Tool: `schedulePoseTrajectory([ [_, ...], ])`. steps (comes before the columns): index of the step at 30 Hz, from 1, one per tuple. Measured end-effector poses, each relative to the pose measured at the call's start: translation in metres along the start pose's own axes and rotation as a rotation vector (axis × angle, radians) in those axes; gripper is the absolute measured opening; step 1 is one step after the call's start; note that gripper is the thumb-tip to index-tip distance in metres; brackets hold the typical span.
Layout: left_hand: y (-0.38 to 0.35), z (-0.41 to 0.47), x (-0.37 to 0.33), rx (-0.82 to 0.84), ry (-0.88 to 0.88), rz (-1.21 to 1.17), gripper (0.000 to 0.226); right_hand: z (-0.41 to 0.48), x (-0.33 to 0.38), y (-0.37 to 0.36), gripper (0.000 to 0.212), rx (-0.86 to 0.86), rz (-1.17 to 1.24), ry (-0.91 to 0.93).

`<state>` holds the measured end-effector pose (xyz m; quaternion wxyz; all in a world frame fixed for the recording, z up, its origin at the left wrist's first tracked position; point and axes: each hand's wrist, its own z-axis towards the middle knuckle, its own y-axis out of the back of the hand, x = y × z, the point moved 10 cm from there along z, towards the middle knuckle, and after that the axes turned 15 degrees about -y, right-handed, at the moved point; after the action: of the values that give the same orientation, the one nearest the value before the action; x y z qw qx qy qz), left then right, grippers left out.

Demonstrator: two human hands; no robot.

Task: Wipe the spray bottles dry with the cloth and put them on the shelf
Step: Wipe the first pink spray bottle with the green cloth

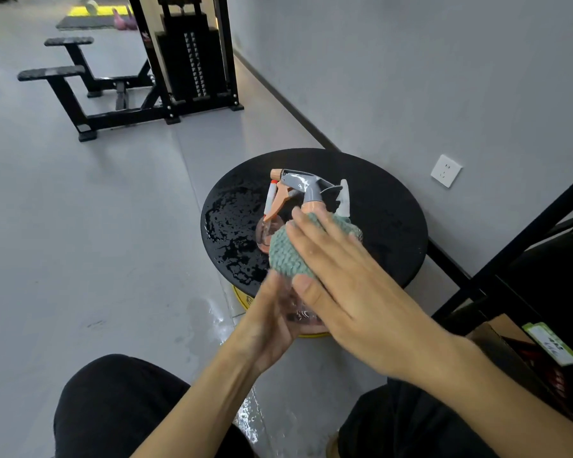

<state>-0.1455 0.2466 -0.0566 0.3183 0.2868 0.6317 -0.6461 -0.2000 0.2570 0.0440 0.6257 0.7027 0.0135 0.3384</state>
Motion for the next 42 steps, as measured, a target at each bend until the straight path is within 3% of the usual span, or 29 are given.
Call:
schedulePoseTrajectory([
  [4, 0.002, 0.001, 0.000, -0.075, 0.049, -0.075, 0.086, -0.009, 0.006, -0.007, 0.061, -0.019, 0.050, -0.012],
  [11, -0.011, -0.001, 0.002, -0.019, 0.092, -0.069, 0.085, 0.020, -0.005, 0.007, 0.054, -0.098, 0.122, -0.078],
  [19, 0.011, 0.002, 0.005, -0.192, 0.056, -0.101, 0.087, -0.016, 0.010, -0.012, 0.056, -0.111, 0.019, 0.008],
  [24, 0.000, 0.002, 0.013, -0.119, 0.121, -0.059, 0.091, 0.016, -0.004, 0.009, 0.054, -0.176, 0.116, -0.054],
  [33, 0.010, 0.004, -0.001, -0.215, 0.036, -0.107, 0.087, -0.014, 0.013, -0.008, 0.054, -0.201, -0.028, 0.064],
  [42, 0.000, 0.004, 0.006, -0.221, 0.084, -0.166, 0.087, 0.012, 0.002, 0.010, 0.054, -0.194, 0.109, 0.010],
])
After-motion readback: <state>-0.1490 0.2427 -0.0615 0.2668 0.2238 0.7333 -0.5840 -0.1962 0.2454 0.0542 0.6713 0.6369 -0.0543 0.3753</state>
